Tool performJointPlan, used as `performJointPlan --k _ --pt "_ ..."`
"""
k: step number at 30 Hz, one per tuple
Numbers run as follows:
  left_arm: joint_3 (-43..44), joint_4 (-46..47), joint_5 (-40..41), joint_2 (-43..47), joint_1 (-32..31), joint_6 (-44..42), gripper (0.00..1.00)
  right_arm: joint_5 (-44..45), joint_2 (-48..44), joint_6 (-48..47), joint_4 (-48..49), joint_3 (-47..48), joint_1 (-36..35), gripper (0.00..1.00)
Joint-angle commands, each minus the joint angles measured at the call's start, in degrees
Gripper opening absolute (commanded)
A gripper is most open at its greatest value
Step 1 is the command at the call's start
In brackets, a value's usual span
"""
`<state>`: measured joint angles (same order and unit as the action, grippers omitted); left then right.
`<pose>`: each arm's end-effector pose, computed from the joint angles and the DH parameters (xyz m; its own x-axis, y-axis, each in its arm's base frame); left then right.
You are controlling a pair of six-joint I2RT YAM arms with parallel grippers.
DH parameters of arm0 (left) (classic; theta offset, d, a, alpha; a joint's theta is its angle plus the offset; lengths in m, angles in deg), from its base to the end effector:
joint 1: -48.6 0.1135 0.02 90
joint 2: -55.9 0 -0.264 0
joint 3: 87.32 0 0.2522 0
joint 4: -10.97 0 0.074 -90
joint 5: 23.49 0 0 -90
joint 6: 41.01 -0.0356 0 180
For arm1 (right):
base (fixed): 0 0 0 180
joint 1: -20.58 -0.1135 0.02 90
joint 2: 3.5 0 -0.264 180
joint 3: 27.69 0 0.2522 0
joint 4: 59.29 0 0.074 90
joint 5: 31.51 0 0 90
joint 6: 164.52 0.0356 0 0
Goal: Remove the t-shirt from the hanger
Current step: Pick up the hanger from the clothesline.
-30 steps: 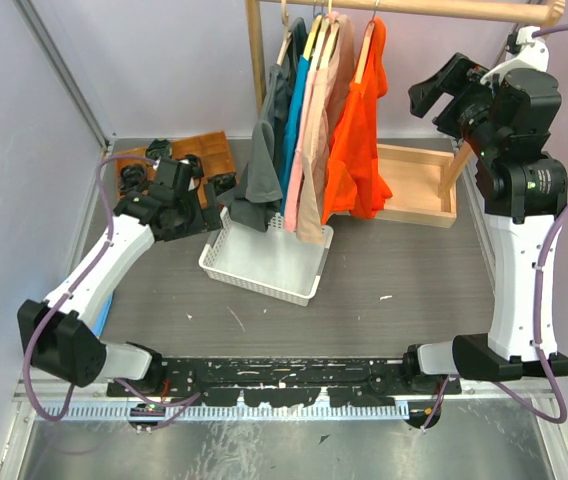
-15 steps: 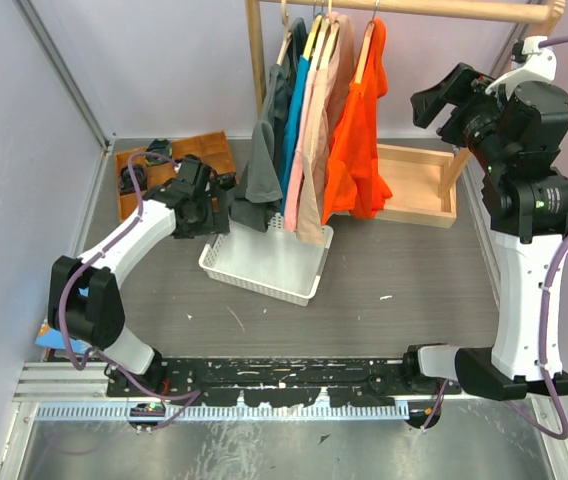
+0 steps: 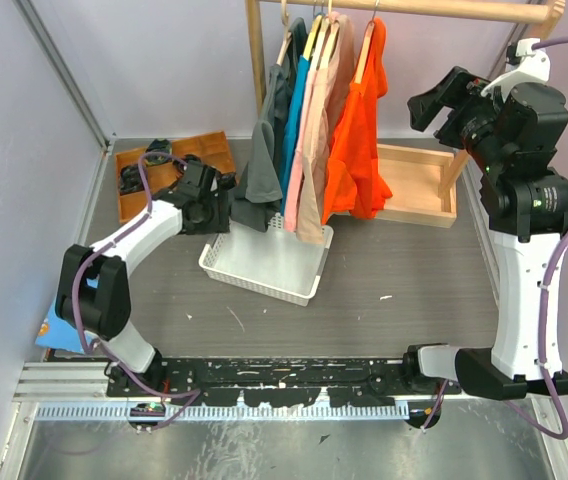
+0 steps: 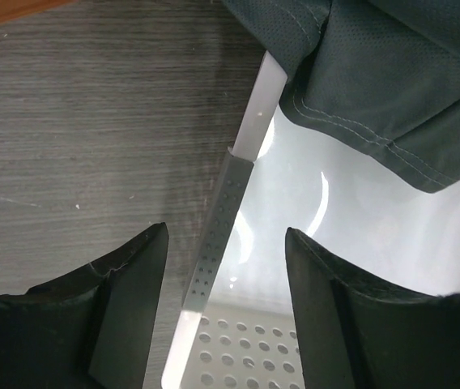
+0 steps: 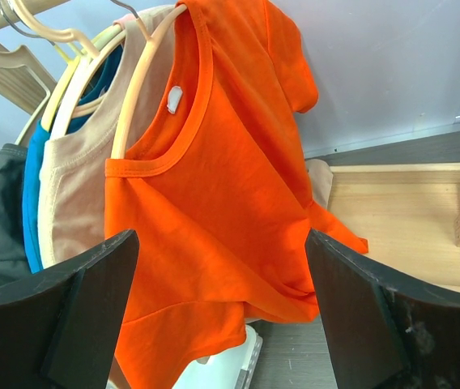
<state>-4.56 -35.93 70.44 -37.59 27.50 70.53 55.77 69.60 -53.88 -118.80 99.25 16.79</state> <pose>0.3204 -0.1210 0.2376 -0.8522 -0.0638 -0.5192 0.0129 0.9897 -0.1427 0.2005 0.0150 0.5589 -0.1321 0.3441 -0.9296 -0.0711 0.9321 0.3552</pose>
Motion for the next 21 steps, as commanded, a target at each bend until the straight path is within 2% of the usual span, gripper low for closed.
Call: performJointPlan --k 1,9,16,19,21 --pt "-0.16 3.13 -0.38 -2.09 0.0 -2.63 0.64 -1.0 -1.49 -1.05 1.99 0.17 -0.23 0.9" --pt "-0.26 3.31 -1.66 -2.67 0.01 -3.84 0.42 -0.54 -2.19 -0.96 2.08 -0.95 -0.16 0.9" --pt "-2.35 2.68 -2.32 -0.01 -0.15 -3.32 0.15 -0.49 -2.0 -0.87 2.89 -1.25 -0.25 0.9" --pt "-3.54 1.87 -2.93 1.76 -0.36 -2.51 0.07 -0.44 -1.61 -0.81 3.49 -1.39 -0.25 0.9" --pt "-4.62 1.45 -2.87 3.32 -1.22 -2.19 0.05 -0.44 -1.34 -0.81 3.88 -1.36 -0.25 0.9"
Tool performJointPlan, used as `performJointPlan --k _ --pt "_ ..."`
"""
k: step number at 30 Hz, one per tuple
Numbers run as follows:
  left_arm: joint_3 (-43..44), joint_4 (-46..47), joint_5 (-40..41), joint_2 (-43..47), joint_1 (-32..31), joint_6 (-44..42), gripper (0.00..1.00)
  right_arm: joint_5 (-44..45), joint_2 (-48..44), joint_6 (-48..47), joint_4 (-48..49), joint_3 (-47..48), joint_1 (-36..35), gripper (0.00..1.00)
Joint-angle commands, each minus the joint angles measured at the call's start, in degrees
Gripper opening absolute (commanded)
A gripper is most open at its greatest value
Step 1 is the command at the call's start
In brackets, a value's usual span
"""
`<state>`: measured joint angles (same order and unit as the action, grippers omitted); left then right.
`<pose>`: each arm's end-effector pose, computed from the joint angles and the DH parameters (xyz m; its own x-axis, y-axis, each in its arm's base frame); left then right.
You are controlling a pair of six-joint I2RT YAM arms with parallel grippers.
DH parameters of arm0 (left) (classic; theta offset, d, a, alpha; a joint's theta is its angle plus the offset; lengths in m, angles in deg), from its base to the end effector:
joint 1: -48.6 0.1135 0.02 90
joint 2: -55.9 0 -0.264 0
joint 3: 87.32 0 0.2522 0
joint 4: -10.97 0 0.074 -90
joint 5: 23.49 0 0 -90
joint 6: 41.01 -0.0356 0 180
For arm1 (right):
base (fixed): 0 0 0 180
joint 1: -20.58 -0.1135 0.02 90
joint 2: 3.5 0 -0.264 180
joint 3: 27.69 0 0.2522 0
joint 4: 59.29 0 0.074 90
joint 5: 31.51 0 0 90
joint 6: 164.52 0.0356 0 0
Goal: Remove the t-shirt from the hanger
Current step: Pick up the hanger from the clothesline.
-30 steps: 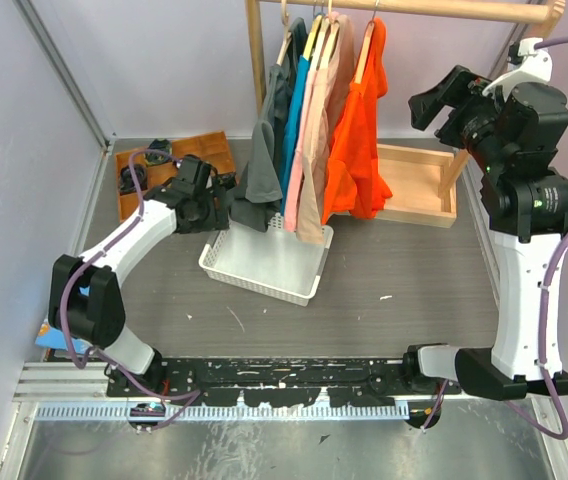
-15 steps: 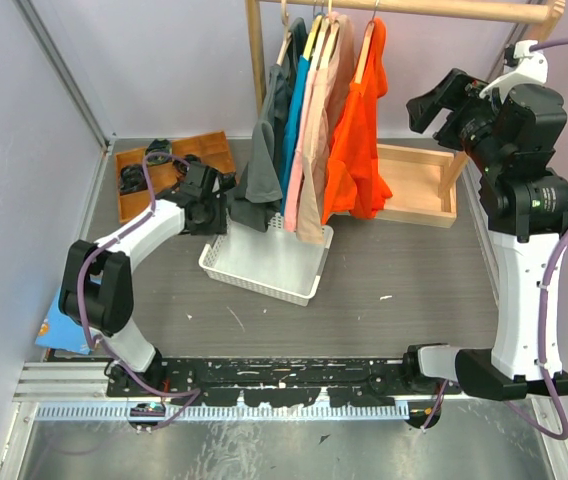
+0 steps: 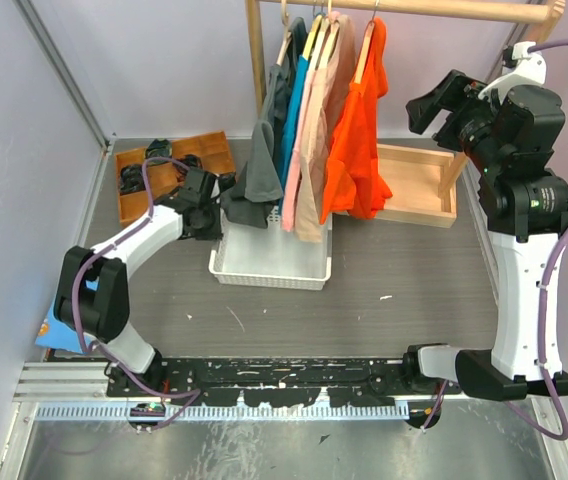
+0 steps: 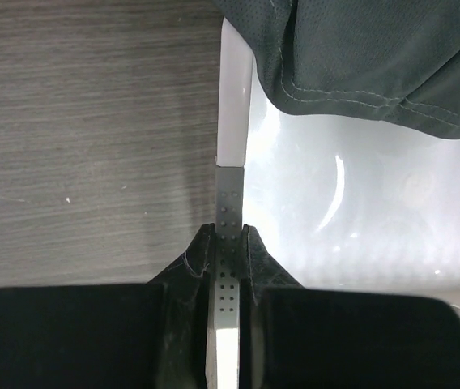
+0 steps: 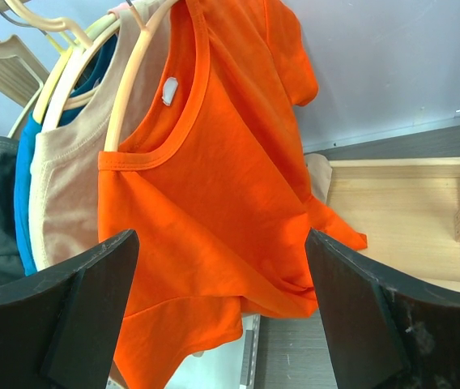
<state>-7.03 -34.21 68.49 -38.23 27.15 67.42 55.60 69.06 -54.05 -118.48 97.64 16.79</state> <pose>0.3172 -0.1233 0.2225 -0.8673 0.0013 -0.4977 0.0787 0.9878 -0.1346 0.2018 0.0152 0.5539 -0.1451 0.3404 -0.9290 -0.0697 0.9331 0.3528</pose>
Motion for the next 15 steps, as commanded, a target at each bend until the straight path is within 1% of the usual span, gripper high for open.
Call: performJointPlan --k 1,9,15 --pt "-2.62 -0.58 -0.4 4.75 -1.86 1.02 0.05 -0.31 -0.61 -0.54 3.78 0.31 -0.25 0.9" --pt "-7.11 -3.38 1.5 11.42 -8.14 2.5 0.03 -0.8 -0.04 0.01 5.55 -0.11 -0.25 0.89" --pt "-10.03 -5.06 3.36 14.49 -11.75 6.64 0.03 -0.71 0.56 0.25 6.14 0.59 -0.25 0.87"
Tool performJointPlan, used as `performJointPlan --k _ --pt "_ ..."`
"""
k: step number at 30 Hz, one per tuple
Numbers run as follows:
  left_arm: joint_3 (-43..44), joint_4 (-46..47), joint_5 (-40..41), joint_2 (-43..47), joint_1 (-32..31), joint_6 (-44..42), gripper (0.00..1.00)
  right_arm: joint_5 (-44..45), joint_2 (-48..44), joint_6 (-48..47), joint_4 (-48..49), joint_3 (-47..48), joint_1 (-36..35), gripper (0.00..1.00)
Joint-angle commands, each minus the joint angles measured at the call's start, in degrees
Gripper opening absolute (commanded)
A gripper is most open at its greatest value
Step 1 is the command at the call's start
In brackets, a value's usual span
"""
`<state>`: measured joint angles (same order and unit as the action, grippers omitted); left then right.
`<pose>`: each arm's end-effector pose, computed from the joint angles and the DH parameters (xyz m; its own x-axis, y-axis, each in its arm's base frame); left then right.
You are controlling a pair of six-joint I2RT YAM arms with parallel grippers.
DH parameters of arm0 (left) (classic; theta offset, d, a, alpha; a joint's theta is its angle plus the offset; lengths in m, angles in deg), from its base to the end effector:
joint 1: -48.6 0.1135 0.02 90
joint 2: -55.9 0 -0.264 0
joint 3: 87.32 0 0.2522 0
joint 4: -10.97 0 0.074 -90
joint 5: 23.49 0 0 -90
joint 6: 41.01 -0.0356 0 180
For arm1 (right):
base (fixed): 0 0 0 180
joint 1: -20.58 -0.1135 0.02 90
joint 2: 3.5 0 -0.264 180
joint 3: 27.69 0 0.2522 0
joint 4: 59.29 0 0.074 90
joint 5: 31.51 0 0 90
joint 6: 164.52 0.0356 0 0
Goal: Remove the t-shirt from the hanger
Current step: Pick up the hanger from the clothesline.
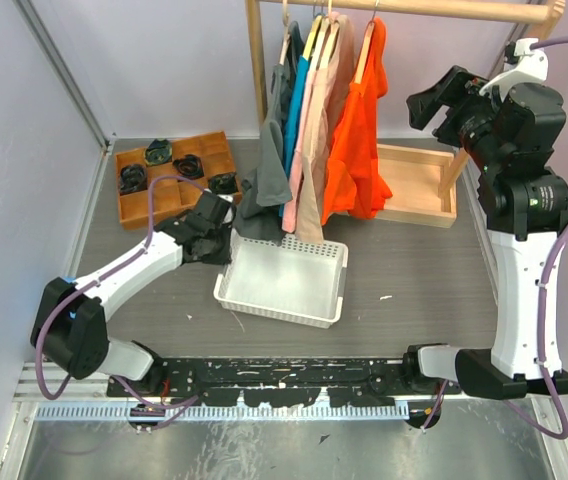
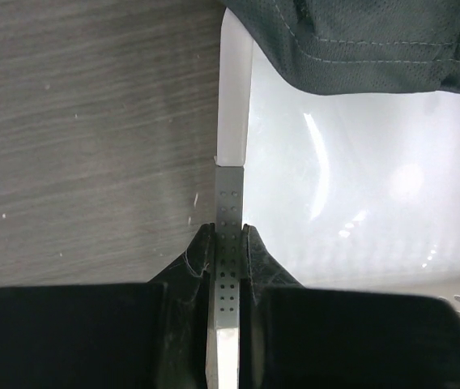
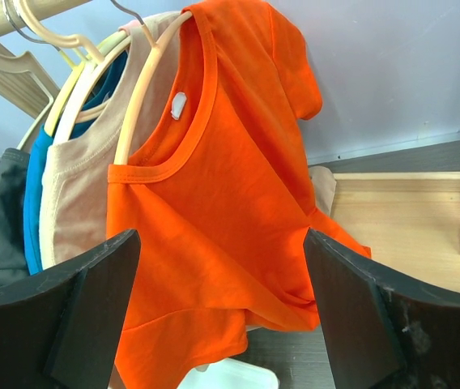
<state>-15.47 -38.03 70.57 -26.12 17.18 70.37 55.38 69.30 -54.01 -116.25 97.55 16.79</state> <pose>0.2468 -0.1478 0.2364 -0.8606 0.0996 -0.4994 0.1882 0.9735 -0.1302 0.2043 0.0155 0.5570 -0.1157 0.3430 -0.9322 -0.0848 0.9317 0.3533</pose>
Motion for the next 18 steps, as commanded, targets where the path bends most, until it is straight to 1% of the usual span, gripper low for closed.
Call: performJointPlan --k 1,3,6,7,9,12,16,18 --pt "-1.77 -1.41 1.74 2.4 -2.36 4.31 0.04 -0.49 0.53 0.23 3.91 0.89 -0.25 0.87" --pt "-1.49 -2.33 2.4 1.55 -3.14 6.08 0.07 -0.5 0.9 0.32 3.72 1.33 -0.25 0.86" --pt "0.0 -4.02 3.36 0.01 -4.11 8.35 0.09 -0.17 1.13 0.32 3.57 1.88 -0.25 0.86" --pt "0.69 -4.71 3.76 -0.49 -4.43 8.94 0.12 -0.02 1.18 0.32 3.49 2.06 -0.25 0.86" --pt "2.03 -5.54 3.98 -1.34 -5.01 9.79 0.25 0.04 1.28 0.31 3.29 2.43 -0.25 0.86" --pt "3.42 -7.53 4.44 -1.88 -5.27 10.73 0.52 0.12 1.73 0.24 2.3 3.68 -0.25 0.86" --pt "5.74 -11.06 5.99 0.57 -5.32 11.45 0.74 0.43 1.81 -0.21 1.8 4.64 -0.25 0.86" --pt "7.24 -13.06 7.13 2.82 -5.32 11.66 0.79 0.48 1.83 -0.21 1.8 4.89 -0.25 0.86"
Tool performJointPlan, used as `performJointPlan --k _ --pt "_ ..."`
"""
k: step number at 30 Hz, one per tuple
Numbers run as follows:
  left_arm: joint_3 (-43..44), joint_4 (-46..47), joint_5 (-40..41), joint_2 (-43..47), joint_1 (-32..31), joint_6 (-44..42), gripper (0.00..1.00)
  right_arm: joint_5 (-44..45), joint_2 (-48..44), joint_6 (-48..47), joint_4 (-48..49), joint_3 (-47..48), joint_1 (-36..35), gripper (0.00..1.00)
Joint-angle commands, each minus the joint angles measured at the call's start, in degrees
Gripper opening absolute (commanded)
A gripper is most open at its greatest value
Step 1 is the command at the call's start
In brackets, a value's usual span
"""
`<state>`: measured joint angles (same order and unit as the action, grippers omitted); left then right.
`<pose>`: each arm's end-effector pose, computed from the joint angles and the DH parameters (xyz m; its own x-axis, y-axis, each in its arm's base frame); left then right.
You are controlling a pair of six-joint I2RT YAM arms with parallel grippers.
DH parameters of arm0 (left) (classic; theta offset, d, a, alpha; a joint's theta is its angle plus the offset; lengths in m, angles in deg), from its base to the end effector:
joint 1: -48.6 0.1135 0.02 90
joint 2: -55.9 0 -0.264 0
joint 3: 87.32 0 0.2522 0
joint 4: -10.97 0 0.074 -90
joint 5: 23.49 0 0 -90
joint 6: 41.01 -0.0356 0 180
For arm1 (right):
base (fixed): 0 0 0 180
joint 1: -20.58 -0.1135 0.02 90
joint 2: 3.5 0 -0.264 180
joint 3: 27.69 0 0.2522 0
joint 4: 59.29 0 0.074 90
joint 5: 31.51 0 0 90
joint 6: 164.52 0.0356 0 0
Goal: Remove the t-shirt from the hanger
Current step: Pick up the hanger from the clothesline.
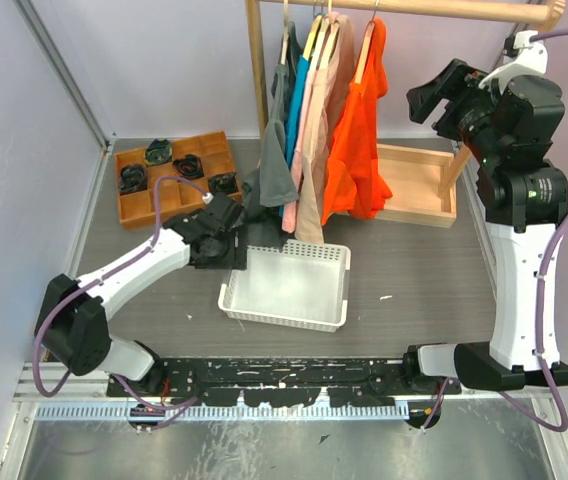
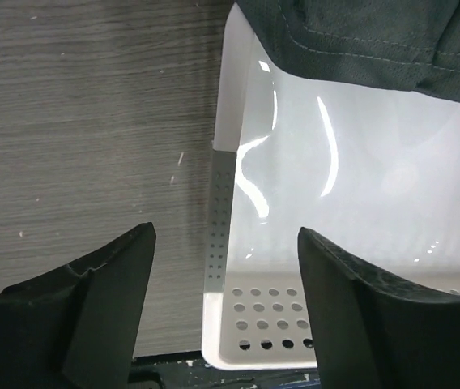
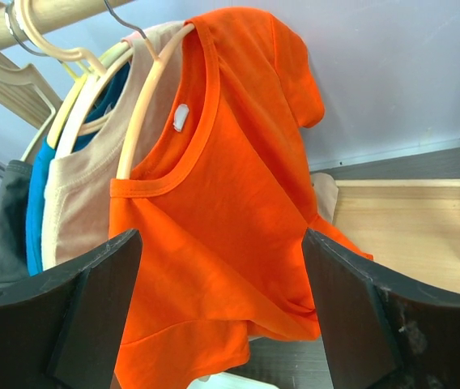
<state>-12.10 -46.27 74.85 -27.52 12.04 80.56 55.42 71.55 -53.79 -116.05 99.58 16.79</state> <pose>0.2318 -0.1655 0.2404 -0.9056 0.0267 -0.4232 0.0784 0.9914 -0.1052 0.2150 0.0162 0.5592 -0.1161 0.3465 -0.9308 -0.0836 0.9304 0.3568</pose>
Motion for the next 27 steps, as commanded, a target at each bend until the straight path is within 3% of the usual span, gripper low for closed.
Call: performJointPlan --k 1,9,16,21,27 --pt "4.88 -5.89 3.55 5.9 -0.18 1.47 0.81 0.37 -0.38 -0.43 1.68 2.95 -0.29 0.86" --pt "15.04 -9.77 8.32 15.08 -0.18 -0.21 0.86 -0.3 1.44 -0.22 2.24 3.52 -0.46 0.85" --pt "22.2 -2.27 6.0 21.18 -0.18 -5.05 0.93 1.02 6.55 -0.41 3.89 5.76 -5.52 0.84" --pt "29.3 0.5 1.26 19.83 -0.16 -6.94 0.99 3.2 11.17 -0.96 3.72 10.62 -10.89 0.84" --pt "39.22 -0.51 -1.42 15.3 -0.18 -8.22 0.98 4.71 14.43 0.08 5.26 12.57 -13.1 0.82"
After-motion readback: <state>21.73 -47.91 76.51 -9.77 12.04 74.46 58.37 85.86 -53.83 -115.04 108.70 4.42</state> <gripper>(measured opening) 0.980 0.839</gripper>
